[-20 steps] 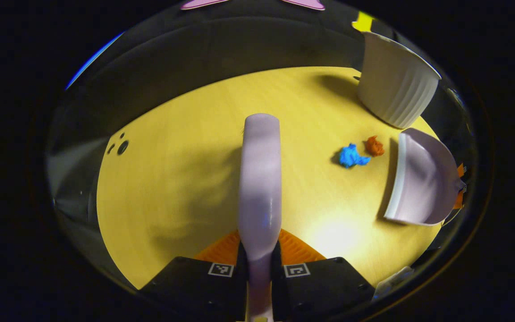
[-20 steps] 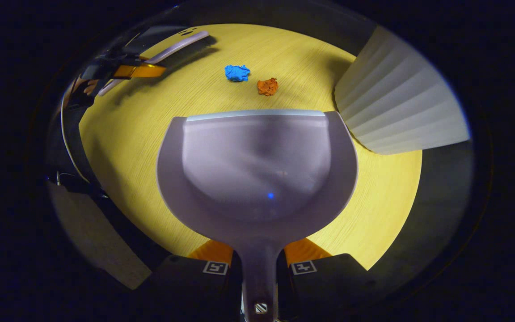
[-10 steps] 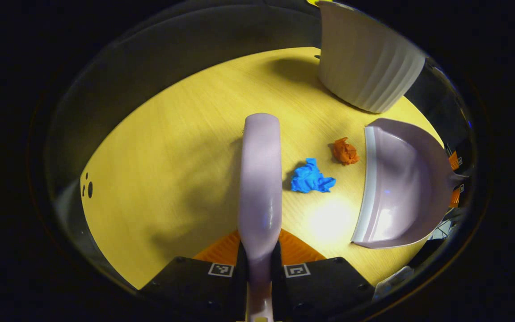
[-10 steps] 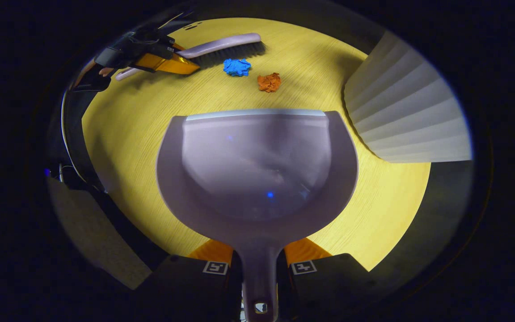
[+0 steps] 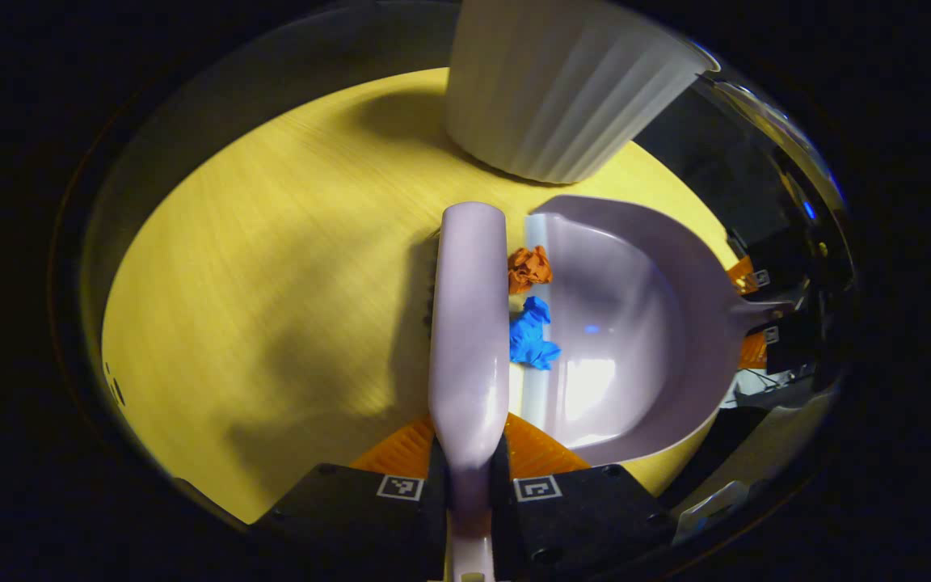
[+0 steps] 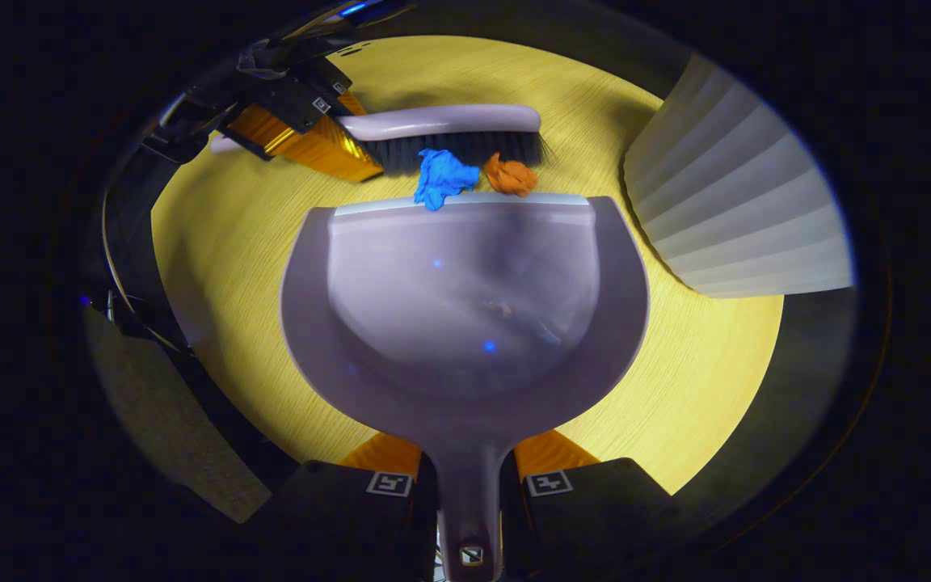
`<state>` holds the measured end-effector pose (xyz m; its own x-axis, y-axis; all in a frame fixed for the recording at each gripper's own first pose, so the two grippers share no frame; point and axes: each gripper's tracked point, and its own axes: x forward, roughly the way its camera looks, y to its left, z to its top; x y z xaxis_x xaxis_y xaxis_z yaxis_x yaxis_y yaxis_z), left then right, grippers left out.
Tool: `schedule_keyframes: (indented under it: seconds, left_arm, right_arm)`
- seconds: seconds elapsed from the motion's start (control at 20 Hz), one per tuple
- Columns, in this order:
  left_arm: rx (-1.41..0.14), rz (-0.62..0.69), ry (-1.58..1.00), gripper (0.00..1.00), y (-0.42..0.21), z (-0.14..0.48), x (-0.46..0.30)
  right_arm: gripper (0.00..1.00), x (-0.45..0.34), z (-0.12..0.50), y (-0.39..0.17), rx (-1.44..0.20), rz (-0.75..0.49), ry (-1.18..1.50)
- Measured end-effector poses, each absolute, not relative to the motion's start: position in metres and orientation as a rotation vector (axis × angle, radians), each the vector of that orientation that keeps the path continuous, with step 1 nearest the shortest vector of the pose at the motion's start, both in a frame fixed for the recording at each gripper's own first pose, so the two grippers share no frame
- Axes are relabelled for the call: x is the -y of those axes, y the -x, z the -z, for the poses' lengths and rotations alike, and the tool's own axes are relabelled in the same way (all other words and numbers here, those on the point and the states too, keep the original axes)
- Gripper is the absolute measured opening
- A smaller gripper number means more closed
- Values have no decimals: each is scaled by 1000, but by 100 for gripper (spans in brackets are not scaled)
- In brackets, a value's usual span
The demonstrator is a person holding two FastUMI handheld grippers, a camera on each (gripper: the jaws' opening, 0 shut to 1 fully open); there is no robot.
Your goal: Pick up the small broom and dustpan from the desktop, sweep the trash into the dustpan with the broom, and then empty the trash into the garbage bin.
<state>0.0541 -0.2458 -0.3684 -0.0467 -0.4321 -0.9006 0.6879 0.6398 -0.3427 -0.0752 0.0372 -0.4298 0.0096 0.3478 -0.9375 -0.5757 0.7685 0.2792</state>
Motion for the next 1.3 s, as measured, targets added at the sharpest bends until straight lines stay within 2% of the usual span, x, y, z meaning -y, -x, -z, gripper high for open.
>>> schedule_keyframes:
  seconds: [0.1, 0.15, 0.25, 0.5, 0.55, 0.6, 0.7, 0.9, 1.15, 1.2, 1.3]
  left_arm:
    - [-1368, 971, -189, 26, -41, 361, 253]
    - [-1376, 976, -169, 26, -37, 357, 256]
    - [-1343, 959, -140, 27, -43, 350, 258]
    - [-1218, 869, -39, 28, -62, 314, 250]
    - [-1186, 838, -37, 25, -70, 308, 244]
    - [-1156, 807, -37, 26, -77, 305, 235]
    - [-1111, 735, -56, 26, -86, 308, 216]
    - [-1117, 629, -54, 26, -79, 315, 175]
    - [-1183, 596, -63, 26, -68, 343, 187]
    - [-1191, 599, -49, 25, -64, 347, 183]
    - [-1205, 604, -22, 26, -60, 354, 190]
  right_arm:
    - [36, -40, 433, 76, -1362, -714, 179]
    - [33, -43, 436, 75, -1348, -704, 163]
    - [36, -49, 437, 75, -1329, -674, 134]
    - [36, -55, 438, 78, -1279, -579, 63]
    - [39, -56, 438, 79, -1273, -553, 47]
    - [36, -55, 435, 78, -1272, -525, 28]
    - [36, -47, 427, 82, -1277, -462, -8]
    - [36, -25, 376, 99, -1305, -325, -115]
    - [39, 34, 295, 103, -1282, -209, -203]
    - [36, 46, 280, 97, -1273, -194, -214]
    - [36, 72, 253, 86, -1251, -160, -238]
